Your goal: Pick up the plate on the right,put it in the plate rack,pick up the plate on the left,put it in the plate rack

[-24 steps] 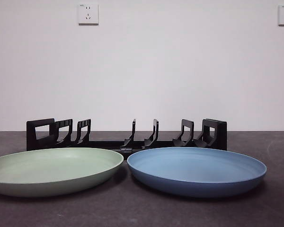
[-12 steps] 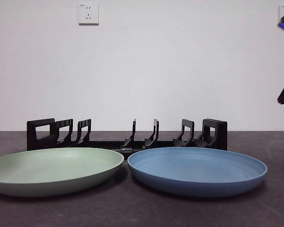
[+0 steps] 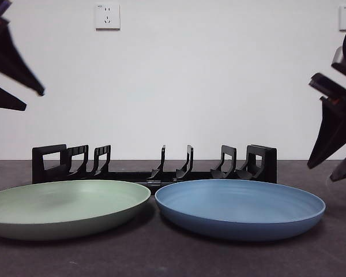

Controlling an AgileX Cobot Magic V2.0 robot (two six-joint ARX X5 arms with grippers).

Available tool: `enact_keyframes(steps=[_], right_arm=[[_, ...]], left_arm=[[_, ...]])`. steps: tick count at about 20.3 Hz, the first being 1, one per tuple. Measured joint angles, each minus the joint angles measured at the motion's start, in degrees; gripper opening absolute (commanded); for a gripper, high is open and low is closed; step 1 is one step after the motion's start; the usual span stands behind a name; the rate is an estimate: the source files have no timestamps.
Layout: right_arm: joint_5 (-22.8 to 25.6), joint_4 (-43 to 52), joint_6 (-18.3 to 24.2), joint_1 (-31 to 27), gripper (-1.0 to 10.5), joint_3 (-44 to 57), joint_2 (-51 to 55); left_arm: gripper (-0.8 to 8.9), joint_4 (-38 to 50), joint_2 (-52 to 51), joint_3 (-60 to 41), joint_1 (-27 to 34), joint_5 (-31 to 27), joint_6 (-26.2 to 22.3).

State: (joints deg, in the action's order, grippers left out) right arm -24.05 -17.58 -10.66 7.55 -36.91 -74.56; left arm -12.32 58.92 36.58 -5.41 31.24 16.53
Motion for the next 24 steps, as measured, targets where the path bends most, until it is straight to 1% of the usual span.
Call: enact_keyframes(steps=[3,6,7,9,10,13,15,17,19,20,22,24], right_arm=[[0.02,2.38,0.02,1.42,1.9,-0.04,-3.93],[0.02,4.20,-0.02,2.08,1.8,-0.07,-8.26],[0.00,4.63,-0.04,2.21,1.4,-0.07,-9.38],[0.02,5.11,-0.04,2.25,0.2,-0.07,-10.86],[0.02,5.14,-0.11,2.25,-0.1,-0.07,-10.93],[-0.15,5.25,-1.88,2.25,-0.1,-0.07,-10.78],[0.07,4.76,-3.08,2.25,-0.1,-0.07,-9.75],[0.07,3.74,-4.17,2.25,-0.1,-0.07,-7.15],[0.04,1.07,-4.79,2.25,-0.1,-0.50,-3.96],[0.07,-1.22,-4.85,2.23,-0.1,-1.22,-2.64],[0.07,-5.64,-4.81,2.25,-0.1,-3.10,-1.33],[0.07,-9.90,-4.35,2.49,-0.1,-5.44,-0.98]], left_arm=[[2.52,0.07,0.96,2.14,-2.19,-0.42,0.00],[2.52,0.42,0.96,2.95,-3.78,-2.16,-0.07],[2.52,0.31,0.96,2.95,-4.09,-2.51,-0.24],[2.52,-0.09,0.96,2.95,-4.52,-2.67,-0.55],[2.52,-0.04,0.96,2.95,-4.76,-2.71,-0.68],[2.51,-0.07,0.96,2.95,-5.07,-2.69,-2.23],[2.51,-0.02,0.96,2.95,-5.53,-1.90,-4.98],[2.52,-0.07,0.96,2.95,-7.37,0.20,-10.47],[2.52,-0.07,0.96,2.95,-10.97,2.36,-16.31],[2.51,-0.07,0.96,2.95,-13.92,2.60,-19.26],[2.52,-0.07,0.96,2.95,-20.24,1.99,-23.65],[2.51,-0.55,0.96,2.95,-28.79,-3.80,-27.96]])
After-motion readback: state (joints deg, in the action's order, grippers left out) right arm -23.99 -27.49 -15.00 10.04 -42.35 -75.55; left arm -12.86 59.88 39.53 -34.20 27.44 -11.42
